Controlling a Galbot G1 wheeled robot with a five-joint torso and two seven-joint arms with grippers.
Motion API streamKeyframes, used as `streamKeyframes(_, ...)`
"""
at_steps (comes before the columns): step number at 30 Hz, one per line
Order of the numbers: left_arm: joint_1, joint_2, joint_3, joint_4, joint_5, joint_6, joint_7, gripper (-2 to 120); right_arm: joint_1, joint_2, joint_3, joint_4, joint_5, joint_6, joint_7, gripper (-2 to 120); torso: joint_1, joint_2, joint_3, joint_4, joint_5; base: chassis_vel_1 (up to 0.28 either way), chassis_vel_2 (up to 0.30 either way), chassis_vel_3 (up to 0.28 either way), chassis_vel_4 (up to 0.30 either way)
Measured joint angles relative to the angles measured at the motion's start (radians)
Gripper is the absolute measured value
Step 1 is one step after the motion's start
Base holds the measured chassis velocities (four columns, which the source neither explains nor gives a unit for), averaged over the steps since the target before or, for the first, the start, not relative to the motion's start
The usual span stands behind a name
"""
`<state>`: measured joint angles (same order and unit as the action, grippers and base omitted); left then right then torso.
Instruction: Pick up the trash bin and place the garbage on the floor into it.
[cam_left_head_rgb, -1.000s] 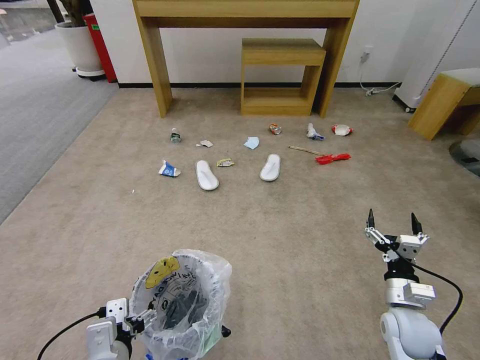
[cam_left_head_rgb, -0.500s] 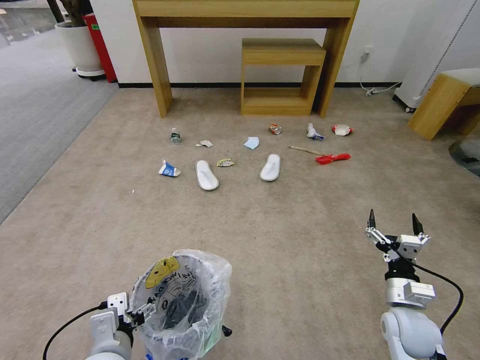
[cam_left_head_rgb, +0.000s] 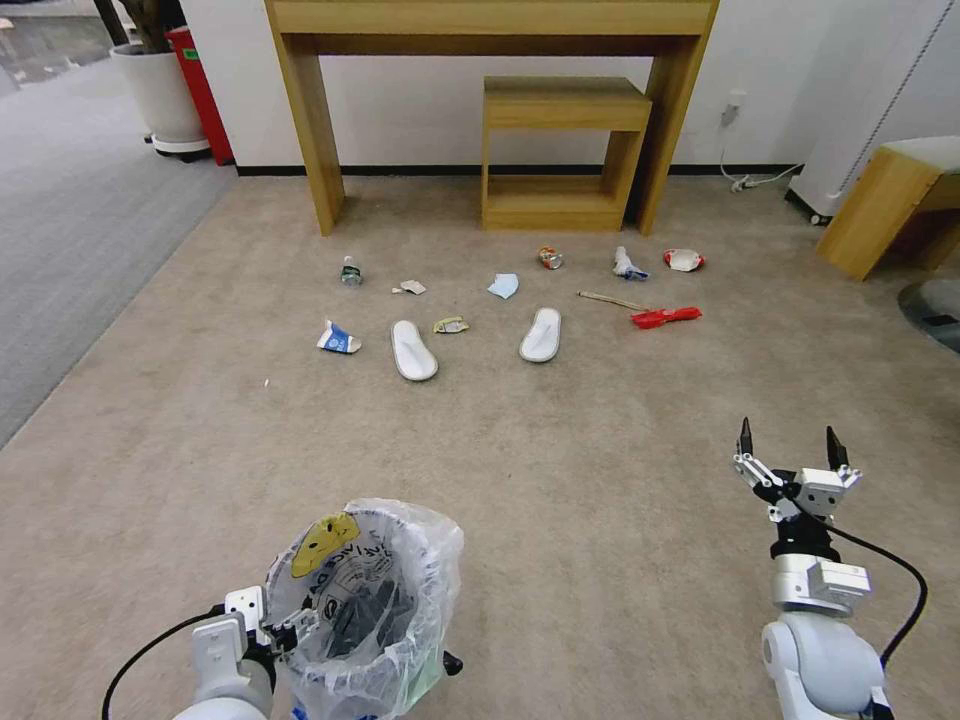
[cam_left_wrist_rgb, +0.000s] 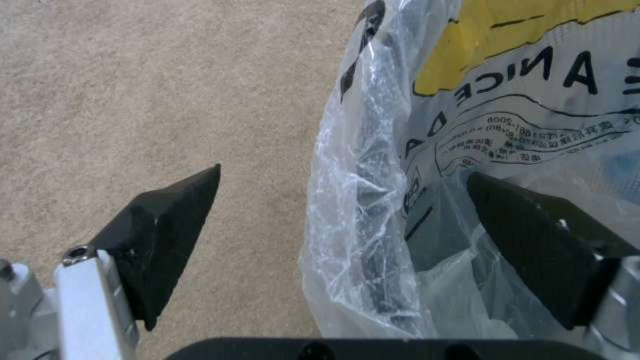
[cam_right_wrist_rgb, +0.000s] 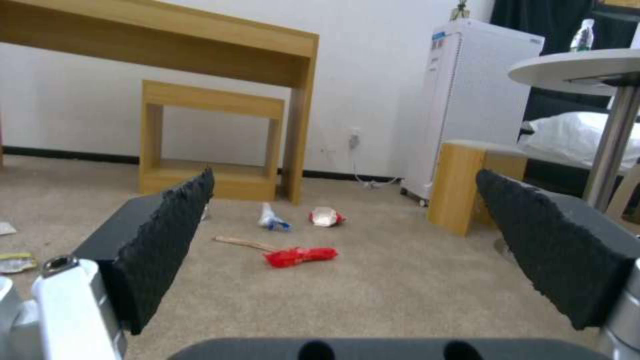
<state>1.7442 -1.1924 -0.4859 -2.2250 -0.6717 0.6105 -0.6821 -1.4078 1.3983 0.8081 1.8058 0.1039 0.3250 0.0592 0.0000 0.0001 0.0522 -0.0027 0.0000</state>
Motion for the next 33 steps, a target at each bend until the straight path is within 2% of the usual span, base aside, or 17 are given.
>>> streamKeyframes(2,-0.002,0.0,0.0,0.001,-0.002,0.0,-0.001,96,0.001,0.001,0.0,-0.001,-0.001,0.0,0.0,100,0.0,0.0,0.0,0.0,0.0,0.0,0.0,0.0,0.0)
streamKeyframes(5,-0.003,0.0,0.001,0.004,-0.002,0.001,-0.001,82,0.001,0.004,0.0,-0.001,-0.003,0.0,0.0,100,0.0,0.0,0.0,0.0,0.0,0.0,0.0,0.0,0.0)
streamKeyframes(8,-0.003,0.0,0.003,0.005,-0.002,0.001,-0.001,76,-0.001,0.006,0.001,-0.001,-0.005,0.0,0.0,100,0.0,0.0,0.0,0.0,0.0,0.0,0.0,0.0,0.0)
streamKeyframes(33,-0.03,-0.016,0.017,0.053,0.011,-0.006,0.008,77,-0.014,0.017,0.011,0.0,-0.02,0.016,0.001,100,0.0,0.0,0.0,0.0,0.0001,0.0,0.0,0.0,0.0)
